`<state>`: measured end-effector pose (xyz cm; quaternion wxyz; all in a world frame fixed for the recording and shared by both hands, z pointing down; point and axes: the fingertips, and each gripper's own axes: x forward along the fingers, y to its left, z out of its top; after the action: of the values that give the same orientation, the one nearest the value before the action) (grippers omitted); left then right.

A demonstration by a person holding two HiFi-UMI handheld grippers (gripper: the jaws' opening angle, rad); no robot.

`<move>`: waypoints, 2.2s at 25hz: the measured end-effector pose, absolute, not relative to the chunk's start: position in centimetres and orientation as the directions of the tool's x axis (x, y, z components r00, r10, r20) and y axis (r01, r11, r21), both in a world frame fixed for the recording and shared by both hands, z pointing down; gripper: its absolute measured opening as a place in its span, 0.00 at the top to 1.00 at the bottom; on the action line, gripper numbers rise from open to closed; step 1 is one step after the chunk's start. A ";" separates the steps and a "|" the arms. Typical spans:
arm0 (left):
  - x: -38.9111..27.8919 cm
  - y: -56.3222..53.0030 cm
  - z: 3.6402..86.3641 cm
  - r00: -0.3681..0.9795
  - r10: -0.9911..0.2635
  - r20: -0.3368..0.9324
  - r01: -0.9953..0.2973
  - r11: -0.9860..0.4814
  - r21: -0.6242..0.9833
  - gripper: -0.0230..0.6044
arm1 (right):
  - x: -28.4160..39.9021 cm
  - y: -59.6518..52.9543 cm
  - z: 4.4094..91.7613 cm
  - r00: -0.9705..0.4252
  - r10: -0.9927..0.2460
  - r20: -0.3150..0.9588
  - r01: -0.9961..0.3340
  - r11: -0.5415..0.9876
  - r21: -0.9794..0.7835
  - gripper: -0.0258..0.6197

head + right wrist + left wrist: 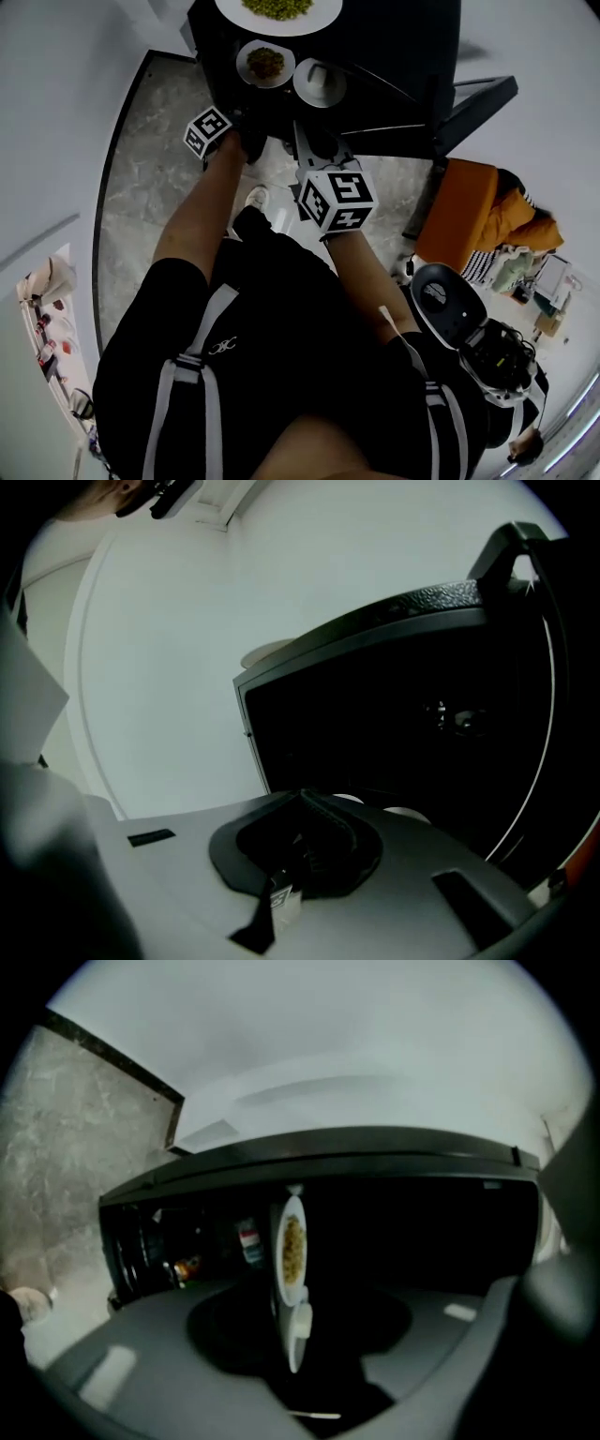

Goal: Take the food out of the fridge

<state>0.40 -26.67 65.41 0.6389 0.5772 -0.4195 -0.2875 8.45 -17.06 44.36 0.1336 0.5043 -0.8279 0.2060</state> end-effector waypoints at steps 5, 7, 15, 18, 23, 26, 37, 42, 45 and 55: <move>2.0 -28.4 68.3 0.449 -0.862 0.236 -0.098 0.216 0.972 0.68 | 10.5 -17.2 47.0 -0.448 -0.757 0.476 -0.893 0.398 -0.209 0.96; 2.6 -29.1 68.8 0.455 -0.857 0.241 -0.106 0.217 0.970 0.68 | 11.1 -17.2 47.7 -0.444 -0.751 0.489 -0.896 0.388 -0.217 0.96; 4.2 -30.4 70.1 0.469 -0.841 0.270 -0.132 0.235 0.963 0.68 | 12.3 -17.4 49.3 -0.448 -0.726 0.522 -0.894 0.376 -0.244 0.96; 4.0 -30.3 70.2 0.467 -0.839 0.281 -0.151 0.237 0.960 0.69 | 11.9 -17.7 49.5 -0.465 -0.716 0.520 -0.885 0.392 -0.250 0.96; 3.5 -29.7 69.6 0.487 -0.826 0.283 -0.168 0.230 0.959 0.79 | 11.2 -18.0 49.3 -0.490 -0.709 0.508 -0.871 0.418 -0.257 0.96; 2.9 -29.1 69.6 0.498 -0.811 0.306 -0.183 0.247 0.952 0.79 | 10.6 -17.9 49.3 -0.502 -0.703 0.503 -0.864 0.423 -0.271 0.96; 2.1 -27.8 68.5 0.531 -0.800 0.279 -0.105 0.265 0.958 0.94 | 9.8 -17.8 48.7 -0.511 -0.706 0.490 -0.859 0.429 -0.278 0.96; 1.9 -27.2 67.6 0.531 -0.818 0.221 -0.055 0.227 0.972 0.95 | 9.8 -17.5 48.6 -0.508 -0.706 0.493 -0.861 0.428 -0.274 0.96; 1.5 -26.6 67.4 0.531 -0.823 0.202 -0.054 0.205 0.977 0.95 | 9.5 -17.2 48.4 -0.505 -0.709 0.492 -0.863 0.426 -0.272 0.96; 1.4 -25.4 63.6 0.551 -0.822 0.146 -0.053 0.140 0.989 0.95 | 9.4 -17.3 47.1 -0.492 -0.731 0.473 -0.871 0.419 -0.259 0.96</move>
<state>1.35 -25.37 63.59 0.6564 0.5868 -0.3728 -0.2929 9.35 -17.27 47.12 0.1452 0.4826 -0.8296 0.2403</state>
